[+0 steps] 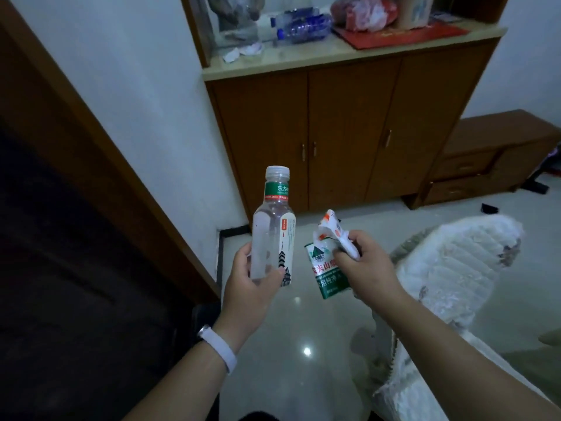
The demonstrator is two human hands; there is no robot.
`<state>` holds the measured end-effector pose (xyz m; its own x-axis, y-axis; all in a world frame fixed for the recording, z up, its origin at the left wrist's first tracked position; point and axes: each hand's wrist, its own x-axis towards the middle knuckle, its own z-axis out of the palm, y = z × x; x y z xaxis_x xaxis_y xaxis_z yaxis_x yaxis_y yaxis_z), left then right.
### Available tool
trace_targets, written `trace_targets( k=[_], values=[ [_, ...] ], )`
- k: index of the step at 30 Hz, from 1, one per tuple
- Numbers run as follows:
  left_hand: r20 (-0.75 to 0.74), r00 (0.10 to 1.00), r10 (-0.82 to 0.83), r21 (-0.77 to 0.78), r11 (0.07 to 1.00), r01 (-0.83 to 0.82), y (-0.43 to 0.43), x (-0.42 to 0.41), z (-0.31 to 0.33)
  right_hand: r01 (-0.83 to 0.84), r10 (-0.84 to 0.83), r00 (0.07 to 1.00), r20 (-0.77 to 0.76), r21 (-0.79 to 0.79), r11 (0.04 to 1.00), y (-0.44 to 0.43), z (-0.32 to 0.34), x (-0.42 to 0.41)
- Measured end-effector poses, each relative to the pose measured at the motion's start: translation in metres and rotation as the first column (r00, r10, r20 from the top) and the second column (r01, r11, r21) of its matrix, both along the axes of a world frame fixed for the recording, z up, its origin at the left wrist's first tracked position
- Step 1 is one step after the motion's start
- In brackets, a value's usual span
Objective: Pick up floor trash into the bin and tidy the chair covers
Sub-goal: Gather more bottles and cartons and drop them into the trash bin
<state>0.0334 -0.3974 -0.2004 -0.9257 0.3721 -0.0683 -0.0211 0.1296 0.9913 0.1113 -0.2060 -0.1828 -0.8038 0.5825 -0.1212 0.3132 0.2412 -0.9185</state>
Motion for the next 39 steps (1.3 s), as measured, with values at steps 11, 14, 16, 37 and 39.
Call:
trace_targets(
  k=[11, 14, 16, 37, 39],
  values=[
    [0.074, 0.996, -0.053, 0.037, 0.998, 0.051, 0.027, -0.171, -0.037, 0.116, -0.123, 0.987, 0.104, 0.075, 0.99, 0.021, -0.012, -0.142],
    [0.061, 0.987, -0.15, 0.064, 0.987, 0.146, 0.039, -0.226, -0.032, 0.162, -0.172, 0.98, 0.096, 0.107, 0.981, 0.027, -0.001, -0.185],
    [0.054, 0.979, -0.198, 0.08, 0.978, 0.193, 0.046, -0.26, -0.03, 0.206, -0.218, 0.972, 0.086, 0.13, 0.97, 0.03, 0.003, -0.211],
    [0.059, 0.901, -0.43, -0.097, 0.896, 0.433, 0.252, -0.428, -0.047, 0.455, -0.446, 0.888, 0.117, -0.068, 0.888, 0.214, -0.051, -0.322],
    [0.058, 0.893, -0.446, -0.114, 0.886, 0.45, 0.293, -0.433, -0.039, 0.466, -0.456, 0.883, 0.112, -0.087, 0.881, 0.253, -0.048, -0.327]
  ],
)
